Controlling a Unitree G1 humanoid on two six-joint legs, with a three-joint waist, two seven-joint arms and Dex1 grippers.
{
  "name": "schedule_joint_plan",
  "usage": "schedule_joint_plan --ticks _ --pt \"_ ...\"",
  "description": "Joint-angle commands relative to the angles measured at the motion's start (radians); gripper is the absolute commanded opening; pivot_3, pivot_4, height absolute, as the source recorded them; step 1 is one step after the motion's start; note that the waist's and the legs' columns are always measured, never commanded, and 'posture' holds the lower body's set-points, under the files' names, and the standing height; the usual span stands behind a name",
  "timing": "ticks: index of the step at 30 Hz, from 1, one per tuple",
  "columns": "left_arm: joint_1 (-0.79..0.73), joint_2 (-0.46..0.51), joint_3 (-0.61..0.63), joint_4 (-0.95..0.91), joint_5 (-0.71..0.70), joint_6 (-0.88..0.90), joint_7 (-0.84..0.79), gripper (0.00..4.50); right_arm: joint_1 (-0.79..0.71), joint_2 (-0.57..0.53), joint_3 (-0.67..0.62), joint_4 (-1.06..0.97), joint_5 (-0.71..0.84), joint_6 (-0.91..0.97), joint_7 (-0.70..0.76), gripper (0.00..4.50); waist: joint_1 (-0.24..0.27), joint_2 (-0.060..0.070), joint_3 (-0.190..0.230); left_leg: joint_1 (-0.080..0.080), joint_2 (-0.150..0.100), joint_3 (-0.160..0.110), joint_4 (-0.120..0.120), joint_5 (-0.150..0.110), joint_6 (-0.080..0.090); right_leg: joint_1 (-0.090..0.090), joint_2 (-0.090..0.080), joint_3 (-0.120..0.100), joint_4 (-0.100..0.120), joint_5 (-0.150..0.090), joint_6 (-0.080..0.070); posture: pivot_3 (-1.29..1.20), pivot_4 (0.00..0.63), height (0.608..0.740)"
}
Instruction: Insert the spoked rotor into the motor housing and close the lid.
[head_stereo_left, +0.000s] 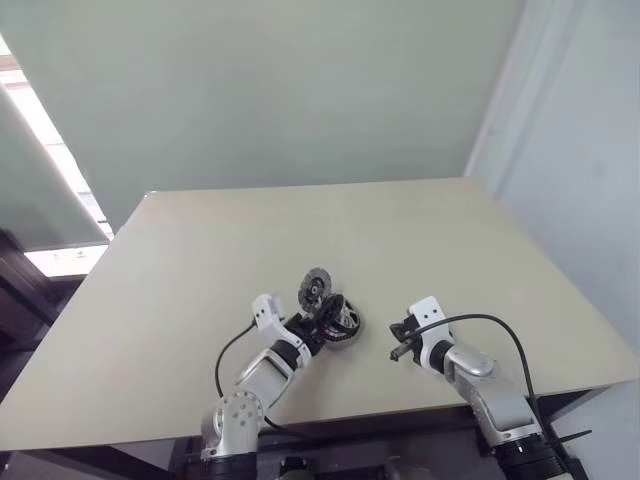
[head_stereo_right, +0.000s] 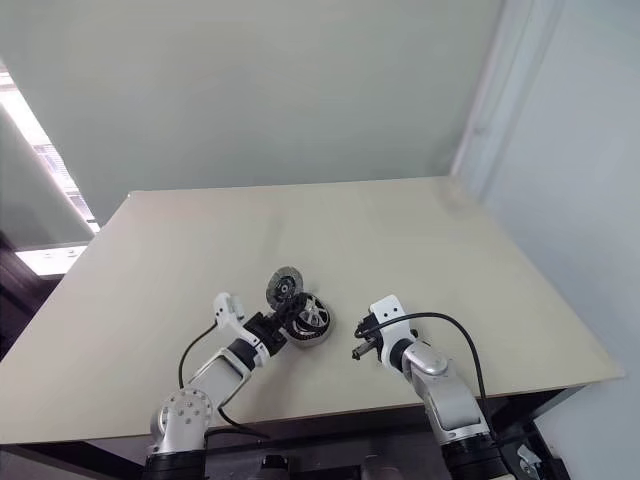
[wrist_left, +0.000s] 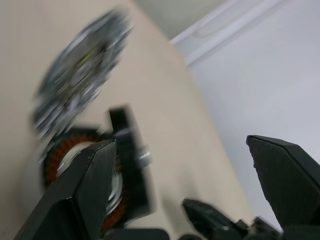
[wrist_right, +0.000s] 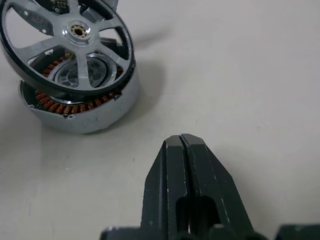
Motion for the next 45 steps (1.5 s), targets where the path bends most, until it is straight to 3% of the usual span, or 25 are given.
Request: schedule_joint_plan --ticks 1,9,22,26,30,45 --pt "0.019 0.084 -0.027 -0.086 0.021 0.016 -0.059 4.45 -0.021 0.006 -0.011 -0.012 0.015 -0.024 0.003 0.0 0.0 0.0 0.0 0.001 0.0 0.0 0.0 0.0 0.0 0.0 0.0 0.0 0.0 0.0 0.0 0.0 0.0 0.74" --pt "0.039 0.241 -0.044 -0.059 0.105 -0.029 -0.153 4.45 -0.027 0.007 -0.007 0.003 0.013 -0.031 0.01 0.0 0.0 0.001 0.0 0.003 0.001 0.0 0.001 0.0 0.0 0.002 0.0 -0.001 0.001 0.0 0.0 0.0 0.0 0.74" --pt "-0.128 0.127 -0.249 0.232 0.425 -0.283 -0.185 0.04 -0.025 0.016 -0.005 -0.002 0.011 -0.033 0.007 0.0 0.0 0.001 0.0 0.003 -0.001 0.0 0.0 0.0 0.0 0.002 0.0 0.0 0.0 0.0 0.0 0.0 0.0 0.74" --pt "-0.207 0.108 -0.3 0.446 0.564 -0.355 -0.157 0.04 -0.017 0.019 -0.004 -0.007 0.01 -0.035 0.001 0.0 0.001 0.001 0.0 0.004 -0.001 0.0 0.0 0.0 0.0 0.003 0.0 0.0 0.001 0.0 0.0 0.0 0.0 0.74" --pt "-0.198 0.104 -0.335 0.523 0.628 -0.338 -0.161 0.04 -0.013 0.022 -0.005 -0.013 0.009 -0.037 -0.004 0.0 0.0 0.001 0.0 0.005 -0.001 0.001 0.0 0.0 0.001 0.003 0.0 0.0 0.001 0.0 0.0 0.0 0.0 0.74" --pt "-0.133 0.118 -0.225 0.295 0.573 -0.42 -0.261 0.04 -0.018 0.014 -0.006 -0.006 0.009 -0.045 0.003 0.0 0.0 0.001 0.0 0.005 0.0 0.0 0.0 0.0 0.001 0.003 0.0 0.0 0.001 0.0 0.0 0.0 0.0 0.74"
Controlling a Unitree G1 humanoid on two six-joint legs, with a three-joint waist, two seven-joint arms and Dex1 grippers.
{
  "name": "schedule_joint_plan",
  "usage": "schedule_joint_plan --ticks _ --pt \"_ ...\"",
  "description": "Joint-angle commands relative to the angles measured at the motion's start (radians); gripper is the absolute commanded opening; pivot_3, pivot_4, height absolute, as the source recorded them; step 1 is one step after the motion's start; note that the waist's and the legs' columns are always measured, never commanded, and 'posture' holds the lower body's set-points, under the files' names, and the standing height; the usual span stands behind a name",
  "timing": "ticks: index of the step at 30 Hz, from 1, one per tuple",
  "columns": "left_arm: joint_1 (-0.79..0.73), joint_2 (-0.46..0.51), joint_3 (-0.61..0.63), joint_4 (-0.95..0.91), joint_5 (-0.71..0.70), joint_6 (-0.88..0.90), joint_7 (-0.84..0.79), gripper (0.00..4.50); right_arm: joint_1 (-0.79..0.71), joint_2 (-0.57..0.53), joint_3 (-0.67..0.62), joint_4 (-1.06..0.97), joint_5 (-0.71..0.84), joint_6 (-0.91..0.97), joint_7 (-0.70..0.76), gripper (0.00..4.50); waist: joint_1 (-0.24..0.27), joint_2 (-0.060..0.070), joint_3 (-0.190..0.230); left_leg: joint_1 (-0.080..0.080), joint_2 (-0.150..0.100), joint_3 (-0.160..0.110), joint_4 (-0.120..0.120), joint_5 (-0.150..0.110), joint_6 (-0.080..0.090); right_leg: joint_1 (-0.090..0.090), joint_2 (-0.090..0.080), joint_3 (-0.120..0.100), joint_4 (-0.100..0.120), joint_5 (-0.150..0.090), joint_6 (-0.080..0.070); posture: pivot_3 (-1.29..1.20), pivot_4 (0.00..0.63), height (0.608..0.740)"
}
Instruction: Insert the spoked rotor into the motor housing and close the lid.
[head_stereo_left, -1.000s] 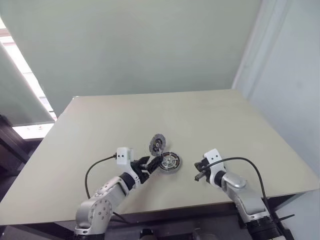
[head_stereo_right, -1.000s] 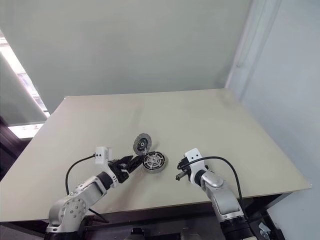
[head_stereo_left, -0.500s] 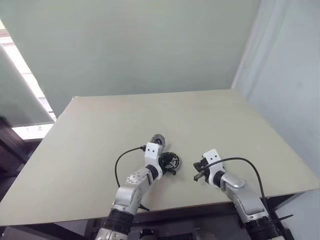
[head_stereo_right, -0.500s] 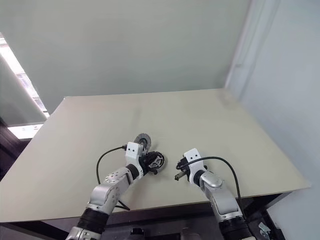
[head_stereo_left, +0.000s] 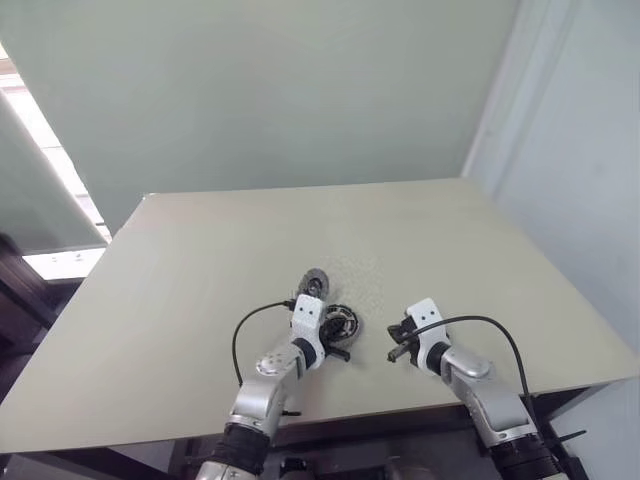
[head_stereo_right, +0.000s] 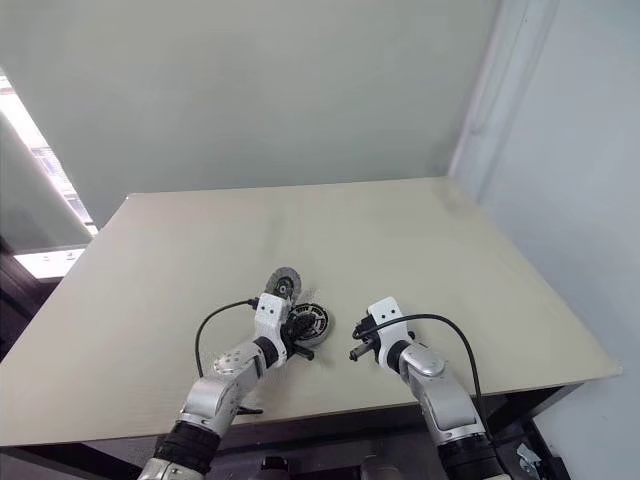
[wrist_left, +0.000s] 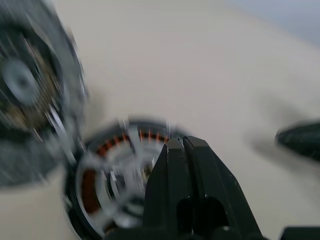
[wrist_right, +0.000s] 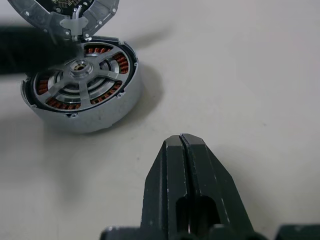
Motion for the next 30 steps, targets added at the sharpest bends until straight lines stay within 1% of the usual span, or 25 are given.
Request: schedule_joint_plan --ticks 1,6,7,8,11,12,16,19,23,30 --pt "0.025 0.019 0.047 -0.121 -0.049 -0.015 -0.036 0.04 -0.016 -0.003 -0.008 -0.03 0.009 -0.024 0.004 0.0 0.0 0.0 0.0 0.0 0.0 0.0 0.0 0.0 0.0 0.0 0.0 0.0 0.0 0.0 0.0 0.0 0.0 0.74" --pt "0.099 0.072 0.099 -0.216 -0.119 0.08 -0.069 0.04 -0.017 -0.008 0.0 -0.026 0.002 -0.039 0.011 0.0 0.0 0.0 0.0 0.001 0.001 0.0 0.0 0.0 0.0 0.0 0.0 0.0 0.0 0.0 0.0 0.0 0.0 0.74" --pt "0.108 0.076 0.105 -0.227 -0.128 0.093 -0.067 0.39 -0.018 -0.009 0.0 -0.025 0.002 -0.04 0.012 0.0 0.0 0.0 0.0 0.001 0.001 0.0 0.0 0.0 0.0 0.0 0.0 0.0 0.0 0.0 0.0 0.0 0.0 0.74" --pt "0.121 0.083 0.113 -0.238 -0.135 0.102 -0.067 0.59 -0.018 -0.009 0.001 -0.024 0.002 -0.042 0.013 0.0 0.0 0.0 0.0 0.0 0.001 0.0 0.0 0.0 0.0 0.0 0.0 0.0 0.0 0.0 0.0 0.0 0.0 0.74" --pt "0.164 0.108 0.141 -0.267 -0.164 0.138 -0.078 1.59 -0.019 -0.009 0.005 -0.021 0.002 -0.047 0.014 0.0 0.0 0.0 0.0 0.0 0.001 0.0 0.0 0.0 0.0 0.0 0.0 0.0 0.0 0.0 0.0 0.0 0.0 0.74" --pt "0.18 0.114 0.155 -0.275 -0.176 0.143 -0.081 2.02 -0.021 -0.012 0.011 -0.02 -0.002 -0.053 0.018 0.0 0.0 0.0 0.0 0.0 0.001 0.0 0.0 0.0 0.0 0.0 0.0 0.0 0.0 0.0 0.0 0.0 0.0 0.74" --pt "0.218 0.13 0.189 -0.295 -0.199 0.154 -0.086 3.44 -0.025 -0.021 0.03 -0.019 -0.008 -0.081 0.035 0.0 0.0 0.0 0.0 0.0 0.001 0.0 0.0 0.0 0.0 0.0 0.0 0.0 0.0 0.0 0.0 0.0 0.0 0.74" --pt "0.248 0.149 0.23 -0.306 -0.216 0.17 -0.078 4.48 -0.029 -0.057 0.092 -0.029 -0.038 -0.137 0.096 0.0 -0.001 0.0 0.0 0.0 0.001 0.0 0.0 0.0 0.0 0.0 0.0 -0.001 0.0 0.0 0.0 0.0 0.0 0.74" --pt "0.257 0.157 0.267 -0.299 -0.221 0.174 -0.064 4.48 -0.03 -0.092 0.157 -0.049 -0.057 -0.192 0.169 0.0 0.0 0.0 0.001 0.0 0.001 0.0 0.0 0.0 0.0 0.0 0.0 -0.001 0.0 0.0 0.0 0.0 0.0 0.74" --pt "0.245 0.12 0.291 -0.277 -0.207 0.113 -0.021 4.48 -0.043 -0.09 0.173 -0.044 -0.067 -0.213 0.183 0.0 0.0 0.0 0.0 0.0 0.001 0.0 0.001 0.0 0.0 0.0 -0.001 -0.001 0.0 0.0 0.0 0.0 0.0 0.74"
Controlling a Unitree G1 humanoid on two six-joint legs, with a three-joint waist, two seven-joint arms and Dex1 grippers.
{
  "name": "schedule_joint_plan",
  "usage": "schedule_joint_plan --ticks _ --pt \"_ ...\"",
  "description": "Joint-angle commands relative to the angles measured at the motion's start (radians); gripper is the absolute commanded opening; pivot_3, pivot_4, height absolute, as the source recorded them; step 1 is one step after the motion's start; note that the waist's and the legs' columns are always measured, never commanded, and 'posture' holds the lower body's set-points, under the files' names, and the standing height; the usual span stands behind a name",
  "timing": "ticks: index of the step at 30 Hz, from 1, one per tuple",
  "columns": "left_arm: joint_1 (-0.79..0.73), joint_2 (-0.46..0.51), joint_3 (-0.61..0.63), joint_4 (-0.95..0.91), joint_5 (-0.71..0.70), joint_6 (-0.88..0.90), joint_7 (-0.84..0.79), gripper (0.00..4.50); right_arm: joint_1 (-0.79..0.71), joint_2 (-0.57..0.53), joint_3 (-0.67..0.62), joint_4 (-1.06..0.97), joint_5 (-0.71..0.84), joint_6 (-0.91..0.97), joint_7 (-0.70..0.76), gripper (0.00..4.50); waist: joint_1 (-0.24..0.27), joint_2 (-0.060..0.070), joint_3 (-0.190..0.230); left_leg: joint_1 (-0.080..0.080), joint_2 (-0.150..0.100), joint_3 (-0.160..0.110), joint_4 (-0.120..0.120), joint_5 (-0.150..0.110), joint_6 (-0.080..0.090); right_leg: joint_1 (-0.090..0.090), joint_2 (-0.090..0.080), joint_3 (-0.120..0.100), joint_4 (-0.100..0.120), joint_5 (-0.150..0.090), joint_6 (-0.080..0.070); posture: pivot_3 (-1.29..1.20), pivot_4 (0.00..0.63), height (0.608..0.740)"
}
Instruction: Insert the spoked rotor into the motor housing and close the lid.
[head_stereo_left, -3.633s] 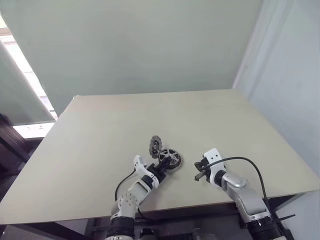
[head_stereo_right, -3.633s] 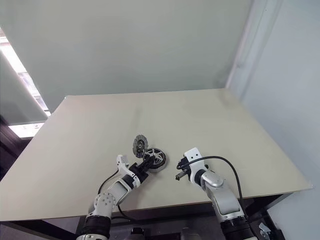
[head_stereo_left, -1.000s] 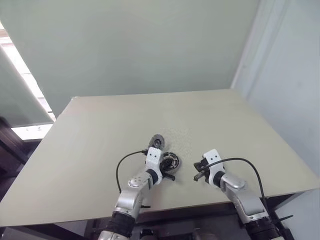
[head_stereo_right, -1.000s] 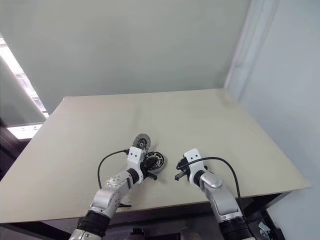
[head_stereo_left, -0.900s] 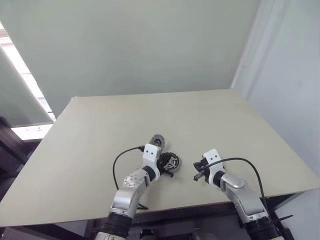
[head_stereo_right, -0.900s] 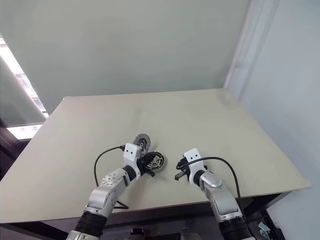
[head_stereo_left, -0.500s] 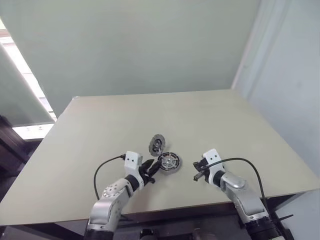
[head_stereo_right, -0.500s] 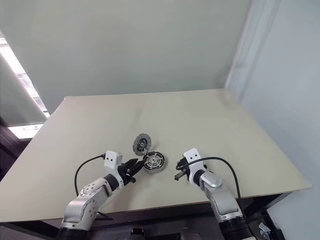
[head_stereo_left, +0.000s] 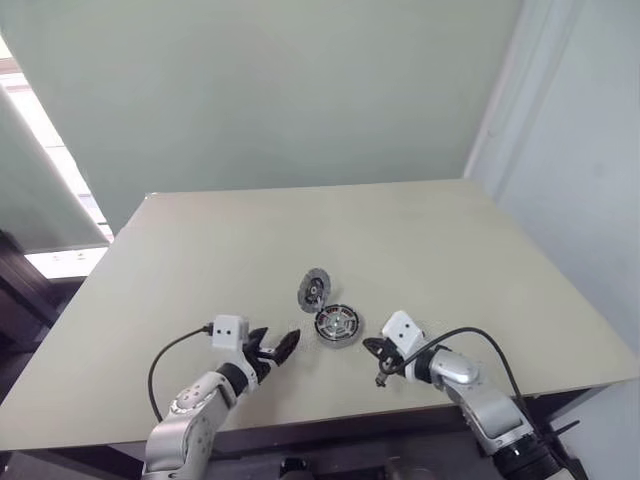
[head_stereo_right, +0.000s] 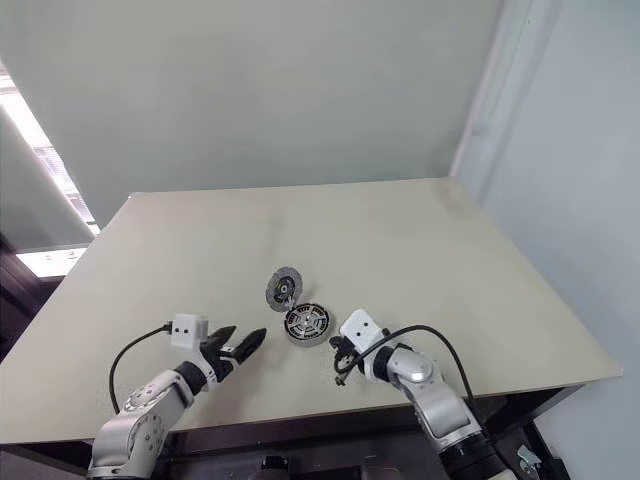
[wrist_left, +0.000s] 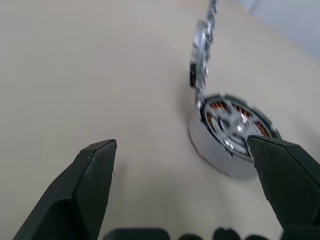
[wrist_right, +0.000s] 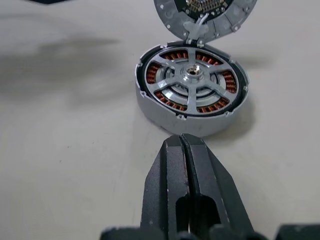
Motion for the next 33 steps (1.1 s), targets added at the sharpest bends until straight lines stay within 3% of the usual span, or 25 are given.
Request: schedule_joint_plan --ticks 1,6,19,23,26,33 --pt "-0.021 -0.009 0.017 -0.014 -0.007 -0.029 0.011 4.48 -0.032 -0.001 0.0 -0.039 -0.01 -0.032 0.004 0.0 0.0 0.0 0.0 0.0 0.0 0.0 0.0 0.0 0.0 0.0 0.0 0.0 0.0 0.0 0.0 0.0 0.0 0.74" --pt "-0.027 -0.01 0.017 -0.004 -0.005 -0.039 0.011 4.48 -0.049 -0.014 0.023 -0.057 -0.035 0.026 0.017 0.0 0.0 0.0 0.0 0.0 0.0 0.0 -0.001 0.0 0.0 0.0 0.0 0.0 0.0 0.0 0.0 0.0 0.0 0.74" --pt "-0.032 0.01 0.027 0.026 -0.022 -0.029 -0.007 4.5 -0.121 -0.039 0.12 -0.045 -0.13 -0.04 0.065 4.45 0.0 0.0 0.0 0.0 0.0 0.0 0.0 0.0 0.0 0.0 0.0 0.0 0.0 0.0 0.0 0.0 0.0 0.74" --pt "-0.027 0.01 0.024 0.019 -0.032 -0.016 -0.007 4.5 -0.164 -0.04 0.154 0.003 -0.183 -0.081 0.061 4.48 0.0 0.0 0.0 0.0 0.0 0.0 0.0 0.0 0.0 0.0 0.0 0.0 0.0 0.0 0.0 0.0 0.0 0.74" --pt "-0.017 0.01 0.018 -0.004 -0.053 0.009 -0.021 3.89 -0.202 -0.034 0.184 0.06 -0.228 -0.113 0.054 4.5 0.0 -0.001 0.0 0.0 0.0 0.0 0.0 0.0 0.0 0.0 0.0 0.0 0.0 0.0 0.0 0.0 0.0 0.74" --pt "-0.013 0.013 0.023 -0.025 -0.073 0.037 -0.022 1.35 -0.263 -0.012 0.218 0.198 -0.3 -0.176 0.041 4.5 0.0 -0.001 0.0 0.0 0.0 0.0 0.0 0.0 0.0 0.0 0.0 0.0 0.0 0.0 0.0 0.0 0.0 0.74"
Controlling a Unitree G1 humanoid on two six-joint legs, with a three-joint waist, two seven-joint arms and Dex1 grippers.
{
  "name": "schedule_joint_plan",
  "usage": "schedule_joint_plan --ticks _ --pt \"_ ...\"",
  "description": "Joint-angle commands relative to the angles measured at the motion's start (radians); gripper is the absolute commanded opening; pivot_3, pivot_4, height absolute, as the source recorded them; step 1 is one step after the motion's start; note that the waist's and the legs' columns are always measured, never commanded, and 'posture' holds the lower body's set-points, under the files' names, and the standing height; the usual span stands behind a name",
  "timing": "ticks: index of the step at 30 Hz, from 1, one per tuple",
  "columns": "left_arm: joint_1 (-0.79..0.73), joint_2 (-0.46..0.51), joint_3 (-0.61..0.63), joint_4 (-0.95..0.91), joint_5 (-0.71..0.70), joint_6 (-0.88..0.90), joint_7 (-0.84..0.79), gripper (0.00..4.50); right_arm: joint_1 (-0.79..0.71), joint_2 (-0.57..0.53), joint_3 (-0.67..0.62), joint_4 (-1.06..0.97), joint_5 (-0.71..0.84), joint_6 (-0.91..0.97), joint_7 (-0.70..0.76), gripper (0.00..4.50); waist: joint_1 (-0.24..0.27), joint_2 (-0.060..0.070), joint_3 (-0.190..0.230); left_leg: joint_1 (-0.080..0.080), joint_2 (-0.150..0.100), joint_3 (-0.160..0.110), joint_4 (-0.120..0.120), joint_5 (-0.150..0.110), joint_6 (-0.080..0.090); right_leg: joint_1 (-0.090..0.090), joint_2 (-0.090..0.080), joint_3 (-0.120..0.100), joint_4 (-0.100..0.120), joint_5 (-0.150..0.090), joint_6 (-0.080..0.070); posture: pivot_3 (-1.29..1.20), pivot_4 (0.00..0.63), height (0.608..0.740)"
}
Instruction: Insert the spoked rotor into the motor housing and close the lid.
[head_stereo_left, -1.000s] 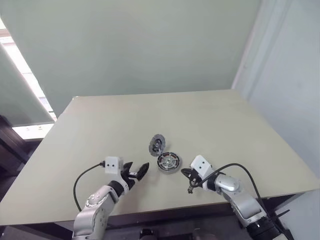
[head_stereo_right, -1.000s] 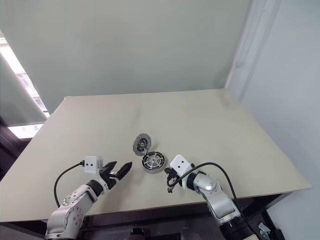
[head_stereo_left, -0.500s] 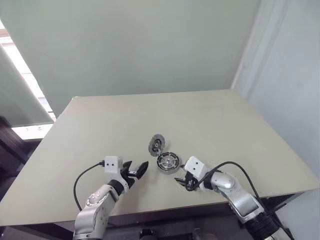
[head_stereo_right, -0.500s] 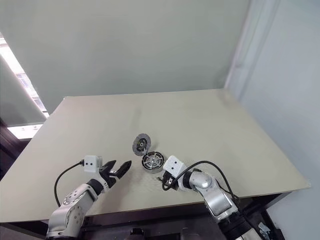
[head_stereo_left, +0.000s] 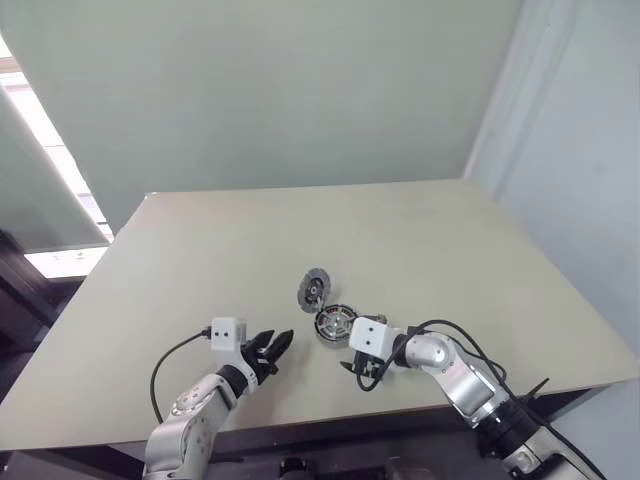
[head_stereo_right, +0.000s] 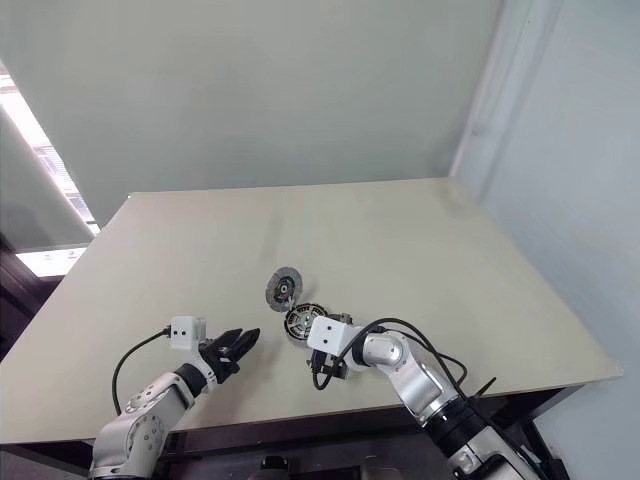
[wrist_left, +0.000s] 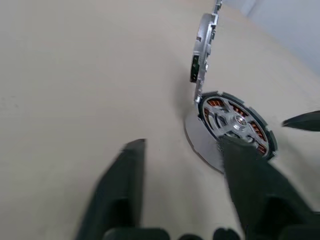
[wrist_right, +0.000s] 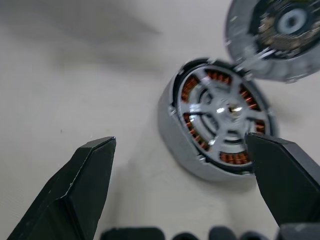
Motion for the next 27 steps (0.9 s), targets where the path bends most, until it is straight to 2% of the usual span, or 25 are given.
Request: schedule_joint_plan --ticks 1,3,4,12,13,16,25,27 --pt "-0.014 0.006 0.016 -0.048 -0.015 -0.003 0.003 0.97 -0.048 0.01 0.002 0.044 -0.035 -0.051 -0.02 4.5 0.0 0.0 0.0 0.0 0.0 0.0 0.0 0.0 0.0 0.0 0.0 0.0 0.0 0.0 0.0 0.0 0.0 0.74" --pt "-0.016 0.007 0.017 -0.048 -0.013 -0.004 0.005 0.24 -0.062 0.017 0.006 0.079 -0.051 -0.062 -0.027 4.5 0.0 0.0 0.0 0.001 0.0 0.0 0.0 0.0 0.0 0.0 0.0 0.0 0.0 0.0 0.0 0.0 0.0 0.74" --pt "-0.017 0.007 0.018 -0.047 -0.012 -0.005 0.006 0.02 -0.067 0.019 0.007 0.094 -0.056 -0.068 -0.031 4.5 0.0 0.0 0.0 0.001 0.0 0.0 0.0 0.0 0.0 0.0 0.0 0.0 0.0 0.0 0.0 0.0 0.0 0.74" --pt "-0.018 0.011 0.011 -0.04 0.003 -0.022 0.009 0.02 -0.094 0.025 0.005 0.161 -0.084 -0.096 -0.041 4.5 0.0 0.0 0.0 0.001 0.0 0.0 0.0 0.0 0.0 0.001 0.0 0.0 0.001 0.0 0.0 0.0 0.0 0.74" --pt "-0.018 0.011 0.01 -0.039 0.005 -0.024 0.008 0.0 -0.096 0.025 0.006 0.166 -0.088 -0.101 -0.041 4.33 0.0 0.0 0.0 0.002 0.0 0.0 0.0 0.0 0.0 0.001 0.0 0.0 0.001 0.0 0.0 0.0 0.0 0.74" --pt "-0.021 0.012 0.009 -0.036 0.009 -0.028 0.007 0.0 -0.102 0.028 0.008 0.178 -0.094 -0.109 -0.042 3.59 0.0 0.0 0.0 0.002 0.0 0.0 0.0 0.0 0.0 0.002 0.0 0.0 0.001 0.0 0.0 0.0 0.0 0.74" --pt "-0.031 0.012 -0.001 -0.033 0.014 -0.031 0.006 0.0 -0.114 0.039 0.005 0.206 -0.118 -0.116 -0.042 0.38 0.0 0.0 0.0 0.003 0.0 0.0 0.0 0.0 0.0 0.002 0.0 0.0 0.001 0.0 0.0 0.0 0.0 0.74" --pt "-0.033 0.013 -0.003 -0.033 0.016 -0.03 0.006 0.0 -0.128 0.035 0.009 0.209 -0.129 -0.108 -0.029 0.02 -0.001 0.0 0.0 0.004 0.0 0.0 0.0 0.0 0.0 0.003 0.0 0.0 0.001 0.0 0.0 0.0 0.0 0.74"
